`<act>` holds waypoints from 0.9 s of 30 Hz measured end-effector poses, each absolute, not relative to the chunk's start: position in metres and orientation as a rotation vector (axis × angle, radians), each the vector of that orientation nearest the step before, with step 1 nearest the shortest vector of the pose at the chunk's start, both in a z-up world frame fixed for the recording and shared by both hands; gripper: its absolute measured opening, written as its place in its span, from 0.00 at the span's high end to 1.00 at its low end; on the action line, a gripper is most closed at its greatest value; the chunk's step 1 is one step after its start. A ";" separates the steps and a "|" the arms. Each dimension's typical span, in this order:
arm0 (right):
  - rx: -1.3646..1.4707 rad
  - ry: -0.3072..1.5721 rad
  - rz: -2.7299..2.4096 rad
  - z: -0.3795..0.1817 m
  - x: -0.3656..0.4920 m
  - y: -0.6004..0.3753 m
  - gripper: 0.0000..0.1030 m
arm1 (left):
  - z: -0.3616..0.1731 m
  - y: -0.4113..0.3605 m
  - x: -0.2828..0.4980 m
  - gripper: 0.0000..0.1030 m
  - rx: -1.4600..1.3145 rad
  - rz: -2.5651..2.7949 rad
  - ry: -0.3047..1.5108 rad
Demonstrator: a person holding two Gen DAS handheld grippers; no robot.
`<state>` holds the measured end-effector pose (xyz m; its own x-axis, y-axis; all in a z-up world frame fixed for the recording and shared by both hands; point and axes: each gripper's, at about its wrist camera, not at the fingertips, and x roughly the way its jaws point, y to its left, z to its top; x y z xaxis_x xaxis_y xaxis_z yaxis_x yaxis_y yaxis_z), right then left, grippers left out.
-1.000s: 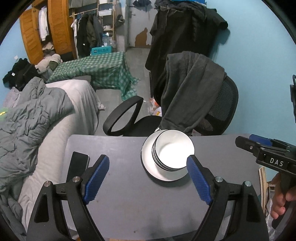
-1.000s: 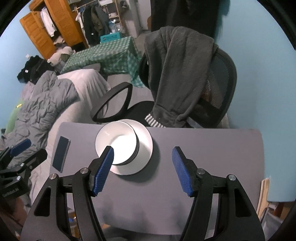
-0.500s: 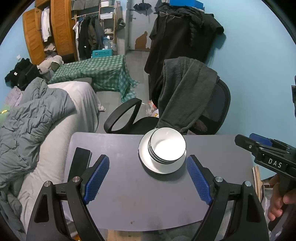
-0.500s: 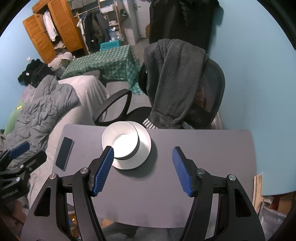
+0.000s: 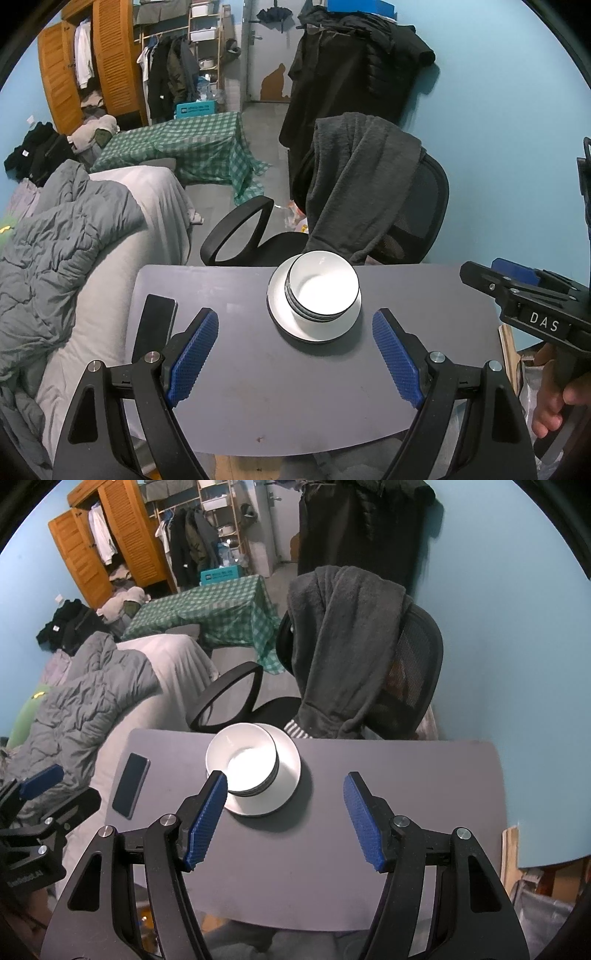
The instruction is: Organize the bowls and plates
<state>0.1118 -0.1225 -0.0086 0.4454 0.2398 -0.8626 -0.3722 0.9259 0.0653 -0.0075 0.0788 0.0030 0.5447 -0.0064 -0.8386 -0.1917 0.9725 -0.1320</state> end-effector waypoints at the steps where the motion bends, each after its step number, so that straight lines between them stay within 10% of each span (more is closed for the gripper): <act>1: -0.140 1.044 0.379 -0.009 0.112 -0.122 0.38 | 0.003 0.078 -0.007 0.16 -0.219 0.110 0.992; 27: -0.143 1.058 0.380 -0.011 0.111 -0.128 0.38 | 0.002 0.080 -0.009 0.16 -0.212 0.116 0.985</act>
<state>0.1107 -0.1280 -0.0112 0.4331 0.2363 -0.8698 -0.3719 0.9259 0.0664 -0.0093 0.0797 0.0022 0.5490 0.0018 -0.8358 -0.1932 0.9732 -0.1248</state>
